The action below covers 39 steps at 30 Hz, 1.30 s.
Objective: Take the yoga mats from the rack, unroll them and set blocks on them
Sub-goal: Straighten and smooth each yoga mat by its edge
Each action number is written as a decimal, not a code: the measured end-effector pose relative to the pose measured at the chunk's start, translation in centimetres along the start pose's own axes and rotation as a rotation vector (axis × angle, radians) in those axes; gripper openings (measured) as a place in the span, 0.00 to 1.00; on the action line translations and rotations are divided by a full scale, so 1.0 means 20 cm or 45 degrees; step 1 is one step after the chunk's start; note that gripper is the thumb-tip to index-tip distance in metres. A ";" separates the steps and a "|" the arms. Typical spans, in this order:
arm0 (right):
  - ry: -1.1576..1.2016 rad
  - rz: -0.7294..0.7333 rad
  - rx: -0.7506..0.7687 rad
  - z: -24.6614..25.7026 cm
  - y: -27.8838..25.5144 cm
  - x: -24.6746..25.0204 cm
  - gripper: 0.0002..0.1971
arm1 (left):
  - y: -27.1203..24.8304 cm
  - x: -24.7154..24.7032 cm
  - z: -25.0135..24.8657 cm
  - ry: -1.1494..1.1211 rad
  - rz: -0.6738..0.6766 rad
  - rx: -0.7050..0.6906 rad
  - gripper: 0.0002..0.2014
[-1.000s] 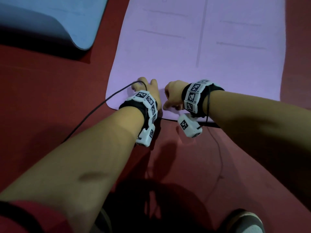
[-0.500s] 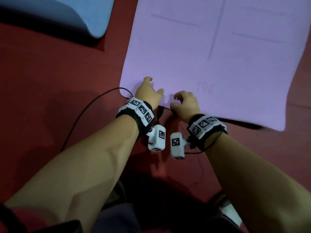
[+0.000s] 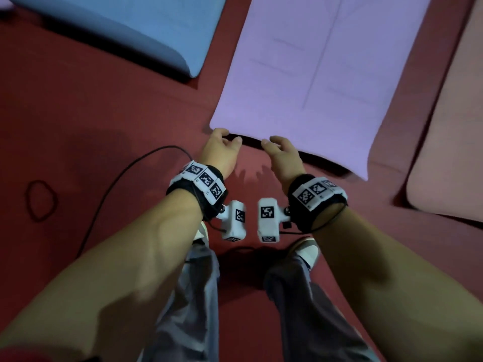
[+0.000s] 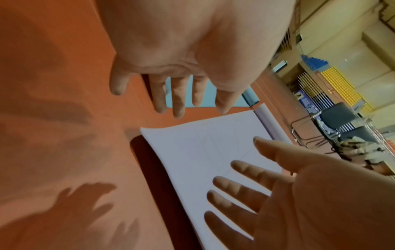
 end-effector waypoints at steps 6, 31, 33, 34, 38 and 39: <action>0.024 0.089 -0.019 0.43 -0.49 -0.13 0.24 | -0.36 0.56 -0.17 -0.147 -0.144 0.050 0.19; 0.003 0.223 0.065 1.64 -0.87 -1.58 0.12 | -0.13 2.53 -0.08 -0.305 -0.400 0.039 0.14; 0.040 0.216 0.035 1.68 -0.79 -1.59 0.14 | -0.04 2.54 -0.13 -0.269 -0.382 0.032 0.13; 0.058 0.211 0.019 1.71 -0.75 -1.59 0.14 | 0.02 2.55 -0.16 -0.255 -0.365 0.026 0.13; 0.109 0.188 -0.049 1.82 -0.53 -1.59 0.11 | 0.26 2.57 -0.34 -0.189 -0.307 0.026 0.15; 0.112 0.184 -0.072 1.85 -0.48 -1.60 0.11 | 0.32 2.58 -0.37 -0.176 -0.302 0.032 0.14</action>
Point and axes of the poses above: each hand's wrist, its own y-axis towards the middle knuckle, its own x-axis out of the back of the hand, z = x × y, the point moved 9 cm from there along y, towards the middle knuckle, and after that the axes turned 4 degrees about -y, right-handed, at the moved point
